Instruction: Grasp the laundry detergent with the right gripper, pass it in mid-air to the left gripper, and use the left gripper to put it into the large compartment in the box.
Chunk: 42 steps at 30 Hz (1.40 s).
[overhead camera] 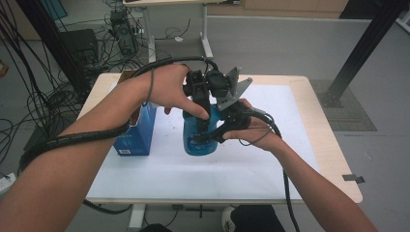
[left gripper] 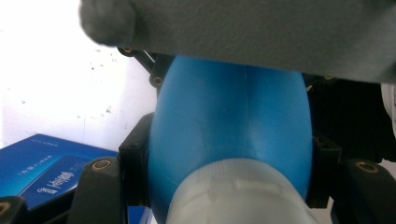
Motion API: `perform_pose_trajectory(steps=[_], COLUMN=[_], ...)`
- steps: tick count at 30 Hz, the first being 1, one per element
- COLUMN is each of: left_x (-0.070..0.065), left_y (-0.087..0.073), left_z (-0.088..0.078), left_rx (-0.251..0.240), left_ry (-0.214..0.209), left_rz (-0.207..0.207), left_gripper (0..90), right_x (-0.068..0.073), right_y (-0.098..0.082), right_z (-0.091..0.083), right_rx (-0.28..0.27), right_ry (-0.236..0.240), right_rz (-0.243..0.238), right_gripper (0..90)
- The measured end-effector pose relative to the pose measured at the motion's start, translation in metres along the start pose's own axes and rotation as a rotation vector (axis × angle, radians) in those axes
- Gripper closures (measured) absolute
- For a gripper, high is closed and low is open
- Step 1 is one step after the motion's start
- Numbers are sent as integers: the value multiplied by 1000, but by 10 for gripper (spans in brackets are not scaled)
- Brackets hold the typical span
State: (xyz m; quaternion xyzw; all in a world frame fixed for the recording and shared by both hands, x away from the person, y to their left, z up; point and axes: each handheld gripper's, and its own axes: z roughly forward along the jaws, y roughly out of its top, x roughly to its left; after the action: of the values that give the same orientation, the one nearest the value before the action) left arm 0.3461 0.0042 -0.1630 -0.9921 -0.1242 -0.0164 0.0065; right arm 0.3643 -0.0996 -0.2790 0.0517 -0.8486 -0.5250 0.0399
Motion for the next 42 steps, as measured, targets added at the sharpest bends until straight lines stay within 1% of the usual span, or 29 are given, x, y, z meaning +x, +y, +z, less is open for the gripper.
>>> perform_pose_trajectory(steps=[2,3,4,9,14,15,17,18,20,21,22,23,26,30,42], left_x=[0,0,0,-1,-1,0,0,0,0,0,0,0,0,1,1], left_y=[0,0,0,0,-1,-2,-2,-2,-2,-2,-1,-1,-1,-1,0], left_z=[0,0,0,0,0,0,0,0,0,0,0,0,0,-1,-1], left_rx=[2,0,0,0,-4,-4,-3,-4,-4,-4,-4,-4,-7,-4,-5], left_ry=[-1,2,1,2,2,1,0,0,1,1,0,0,2,1,0], left_rz=[0,0,0,-3,-4,-4,-4,-4,-4,-4,-4,-4,-3,-3,-1], left_gripper=[371,370,370,370,370,370,370,370,370,370,370,370,370,371,370], right_x=[0,0,0,0,0,0,0,0,0,0,0,0,-1,-1,-1], right_y=[0,0,0,1,0,0,0,0,0,0,0,0,0,1,-1], right_z=[0,0,0,0,0,1,1,1,1,1,1,1,0,-1,-1], right_rx=[1,-2,1,-1,0,-3,0,-1,2,-1,1,-2,1,-3,-14], right_ry=[-3,1,-3,3,-2,2,-2,2,-3,1,-3,2,-1,2,2], right_rz=[-7,1,-7,1,-7,-1,-10,-1,-9,-1,-8,-1,-7,2,4], right_gripper=[427,427,427,427,425,425,425,424,424,424,424,424,424,423,420])
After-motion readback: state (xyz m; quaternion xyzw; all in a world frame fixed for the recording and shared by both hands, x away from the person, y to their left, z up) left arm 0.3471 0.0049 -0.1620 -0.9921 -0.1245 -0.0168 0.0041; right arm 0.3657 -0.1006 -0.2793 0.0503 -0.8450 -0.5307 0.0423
